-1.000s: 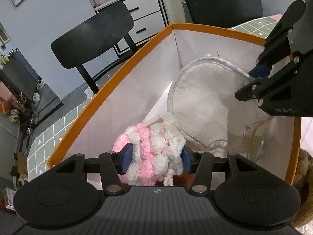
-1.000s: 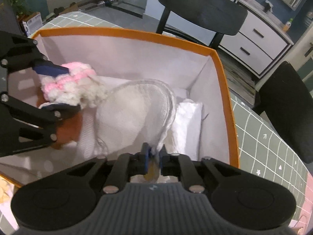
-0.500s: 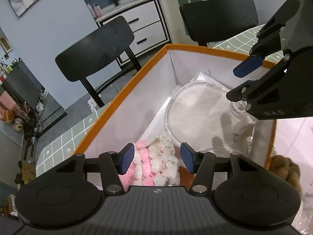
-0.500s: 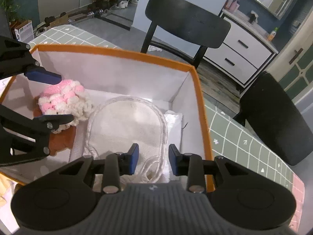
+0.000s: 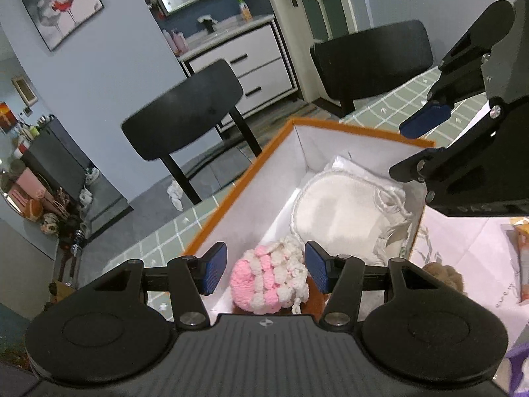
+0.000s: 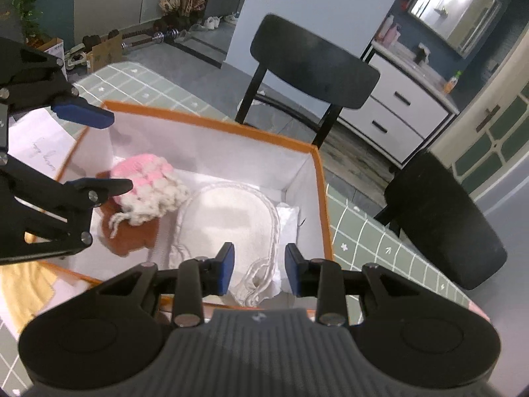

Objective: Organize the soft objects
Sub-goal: 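Withdraw both tools from the box back toward the table, then grasp the yellow cloth with the left tool while the right tool grasps the yellow snack packet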

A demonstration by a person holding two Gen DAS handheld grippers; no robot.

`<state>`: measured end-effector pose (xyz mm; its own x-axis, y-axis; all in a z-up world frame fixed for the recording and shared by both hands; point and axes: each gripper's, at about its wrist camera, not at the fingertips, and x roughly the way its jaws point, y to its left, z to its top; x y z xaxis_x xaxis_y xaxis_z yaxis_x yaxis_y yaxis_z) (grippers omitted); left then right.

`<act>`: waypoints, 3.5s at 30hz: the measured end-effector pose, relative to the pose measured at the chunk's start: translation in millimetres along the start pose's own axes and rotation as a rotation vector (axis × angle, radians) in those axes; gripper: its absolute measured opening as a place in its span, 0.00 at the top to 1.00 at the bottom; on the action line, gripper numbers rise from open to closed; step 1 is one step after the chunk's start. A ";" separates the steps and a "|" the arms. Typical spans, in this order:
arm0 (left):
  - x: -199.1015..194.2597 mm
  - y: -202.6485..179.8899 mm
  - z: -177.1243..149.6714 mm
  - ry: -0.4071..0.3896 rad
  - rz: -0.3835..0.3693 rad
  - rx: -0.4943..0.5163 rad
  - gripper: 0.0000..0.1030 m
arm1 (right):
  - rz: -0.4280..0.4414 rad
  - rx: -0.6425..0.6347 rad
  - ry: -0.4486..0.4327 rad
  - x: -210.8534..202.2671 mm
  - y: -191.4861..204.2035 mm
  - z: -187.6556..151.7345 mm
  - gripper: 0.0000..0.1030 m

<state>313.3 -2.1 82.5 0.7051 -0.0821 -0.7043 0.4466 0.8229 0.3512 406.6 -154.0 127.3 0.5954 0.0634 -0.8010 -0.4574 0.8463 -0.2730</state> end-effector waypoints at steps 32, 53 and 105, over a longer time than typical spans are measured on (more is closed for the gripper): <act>-130.3 -4.4 -109.9 -0.068 0.027 -0.044 0.34 | 0.111 -0.023 -0.156 -175.2 61.3 -103.3 0.63; -60.8 -26.7 -243.3 -0.015 -0.049 -0.366 0.27 | 0.157 0.323 -0.198 -137.9 19.3 -272.0 0.58; -34.8 -54.1 -254.3 -0.023 -0.117 -0.431 0.93 | 0.032 0.848 -0.002 -14.6 -29.4 -308.3 0.20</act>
<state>124.6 99.2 -68.8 0.6780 -0.1968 -0.7083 0.2568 0.9662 -0.0226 207.7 -342.9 -17.3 0.5924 0.0942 -0.8001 0.1758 0.9541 0.2425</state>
